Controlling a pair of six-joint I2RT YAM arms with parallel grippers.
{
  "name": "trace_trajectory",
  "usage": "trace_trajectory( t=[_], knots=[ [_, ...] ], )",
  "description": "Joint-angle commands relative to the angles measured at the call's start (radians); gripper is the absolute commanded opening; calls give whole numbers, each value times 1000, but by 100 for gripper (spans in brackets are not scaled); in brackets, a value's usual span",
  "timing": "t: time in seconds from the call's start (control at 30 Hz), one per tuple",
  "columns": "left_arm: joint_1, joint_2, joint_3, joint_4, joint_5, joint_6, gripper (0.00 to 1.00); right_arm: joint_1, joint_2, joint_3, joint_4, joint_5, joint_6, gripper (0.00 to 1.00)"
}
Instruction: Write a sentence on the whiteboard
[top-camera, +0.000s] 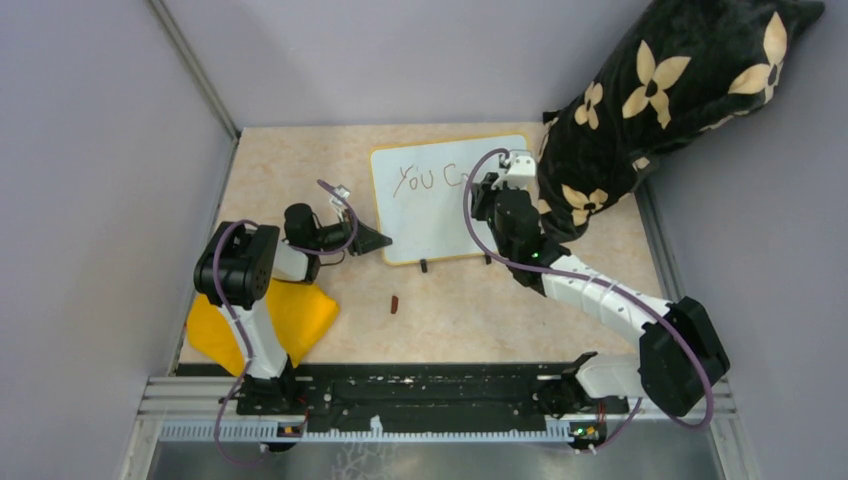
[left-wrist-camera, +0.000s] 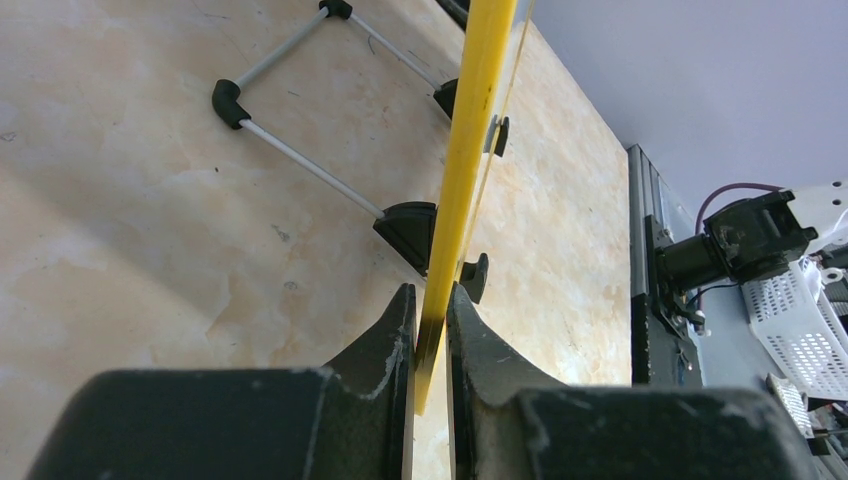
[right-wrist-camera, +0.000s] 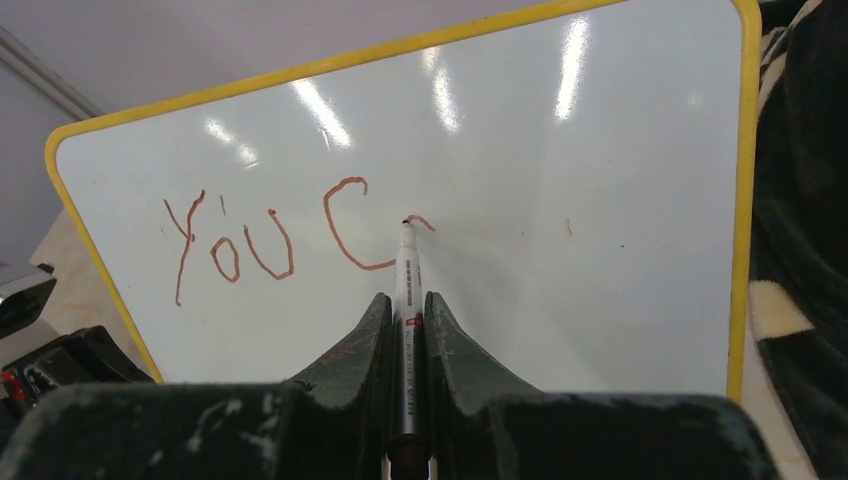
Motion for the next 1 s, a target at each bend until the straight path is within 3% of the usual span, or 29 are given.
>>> trace_trajectory(
  t=[0.0, 0.53, 0.97],
  knots=[
    [-3, -11, -5, -27, -16, 25, 0, -12, 10, 32, 37, -35, 14, 0],
    [-6, -12, -5, -28, -16, 26, 0, -11, -51, -53, -5, 3, 21, 0],
    [-9, -16, -4, -34, -16, 30, 0, -25, -49, -6, -13, 29, 1, 0]
  ],
)
